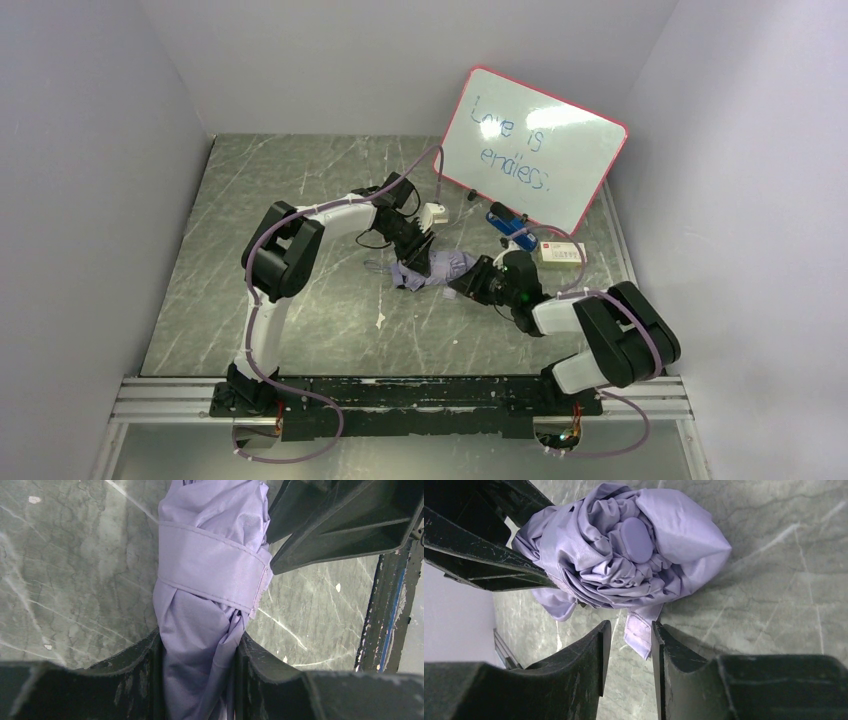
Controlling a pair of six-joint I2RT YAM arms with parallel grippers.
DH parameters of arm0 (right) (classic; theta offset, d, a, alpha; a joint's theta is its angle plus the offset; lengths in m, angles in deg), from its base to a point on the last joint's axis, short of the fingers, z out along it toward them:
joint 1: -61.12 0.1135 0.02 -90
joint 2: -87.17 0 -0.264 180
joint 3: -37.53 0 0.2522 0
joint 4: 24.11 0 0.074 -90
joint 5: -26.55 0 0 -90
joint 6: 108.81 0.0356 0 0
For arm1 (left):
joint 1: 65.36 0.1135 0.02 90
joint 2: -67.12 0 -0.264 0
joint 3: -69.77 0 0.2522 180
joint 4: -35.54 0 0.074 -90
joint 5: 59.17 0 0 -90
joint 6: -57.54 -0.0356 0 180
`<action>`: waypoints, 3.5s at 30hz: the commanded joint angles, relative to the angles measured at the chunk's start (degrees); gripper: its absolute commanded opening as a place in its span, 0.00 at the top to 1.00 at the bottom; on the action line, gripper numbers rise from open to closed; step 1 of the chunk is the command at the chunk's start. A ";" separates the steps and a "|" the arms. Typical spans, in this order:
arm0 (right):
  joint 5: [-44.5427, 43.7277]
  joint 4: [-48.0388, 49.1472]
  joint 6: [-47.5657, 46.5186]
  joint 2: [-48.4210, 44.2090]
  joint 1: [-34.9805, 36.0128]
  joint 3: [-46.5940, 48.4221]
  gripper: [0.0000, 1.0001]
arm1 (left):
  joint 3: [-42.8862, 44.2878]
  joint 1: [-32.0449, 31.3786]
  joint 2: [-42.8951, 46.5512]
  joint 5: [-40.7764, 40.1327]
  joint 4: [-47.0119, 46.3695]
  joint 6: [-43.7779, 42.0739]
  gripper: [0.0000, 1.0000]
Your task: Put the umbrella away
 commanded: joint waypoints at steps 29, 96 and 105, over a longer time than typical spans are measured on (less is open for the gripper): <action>-23.43 7.17 29.57 4.91 14.11 -9.27 0.55 | -3.93 -1.54 -9.09 -16.50 1.77 -0.89 0.95; -40.99 -47.47 -7.31 5.85 22.68 22.44 0.43 | -3.98 -1.62 -9.14 -15.99 1.95 -1.18 0.95; -42.55 -52.38 -8.28 11.27 23.96 25.23 0.53 | -3.93 -1.63 -9.30 -15.88 2.12 -1.24 0.95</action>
